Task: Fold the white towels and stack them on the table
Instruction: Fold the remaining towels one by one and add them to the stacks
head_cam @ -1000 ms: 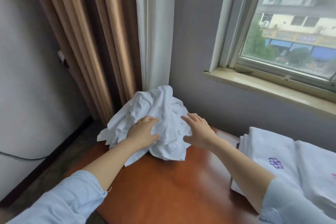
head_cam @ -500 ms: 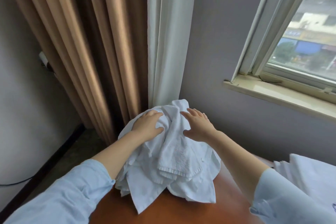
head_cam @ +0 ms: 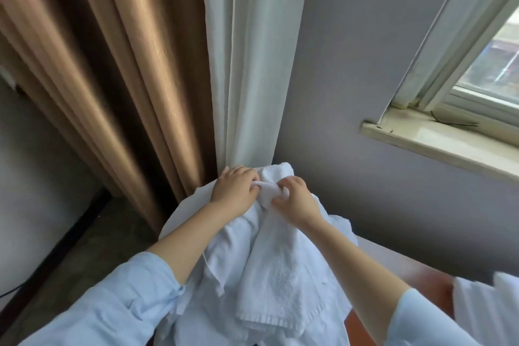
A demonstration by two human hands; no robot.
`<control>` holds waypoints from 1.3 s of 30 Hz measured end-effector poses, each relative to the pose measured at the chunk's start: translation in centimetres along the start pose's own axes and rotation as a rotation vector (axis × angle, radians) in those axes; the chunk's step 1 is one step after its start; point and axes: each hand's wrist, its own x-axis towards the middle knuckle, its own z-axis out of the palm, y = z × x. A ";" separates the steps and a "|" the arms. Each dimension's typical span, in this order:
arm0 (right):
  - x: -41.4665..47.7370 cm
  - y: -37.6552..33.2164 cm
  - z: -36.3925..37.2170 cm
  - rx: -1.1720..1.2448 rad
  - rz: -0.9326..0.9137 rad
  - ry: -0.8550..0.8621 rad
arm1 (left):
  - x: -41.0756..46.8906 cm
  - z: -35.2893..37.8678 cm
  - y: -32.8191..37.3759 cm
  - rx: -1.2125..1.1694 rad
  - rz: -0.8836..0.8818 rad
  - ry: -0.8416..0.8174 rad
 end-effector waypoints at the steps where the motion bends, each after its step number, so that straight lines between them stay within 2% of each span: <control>1: -0.2 0.2 -0.2 0.036 0.004 0.038 | -0.3 0.1 0.3 -0.021 0.009 0.012; 6: -3.0 0.9 -2.2 0.226 -0.002 0.162 | -3.6 -0.2 3.0 -0.191 0.078 0.132; 9: -6.2 1.1 -3.6 0.289 -0.006 0.181 | -6.7 -0.9 5.0 -0.250 0.093 0.105; 13: -12.8 2.5 -4.9 0.237 -0.032 0.170 | -12.5 -1.4 8.1 -0.315 0.141 0.038; 21: -25.8 8.4 -5.4 0.199 0.038 0.115 | -23.3 1.7 14.0 -0.298 0.221 -0.063; 39: -48.8 23.0 -10.8 0.038 0.302 -0.003 | -41.0 14.0 30.2 -0.356 0.161 -0.312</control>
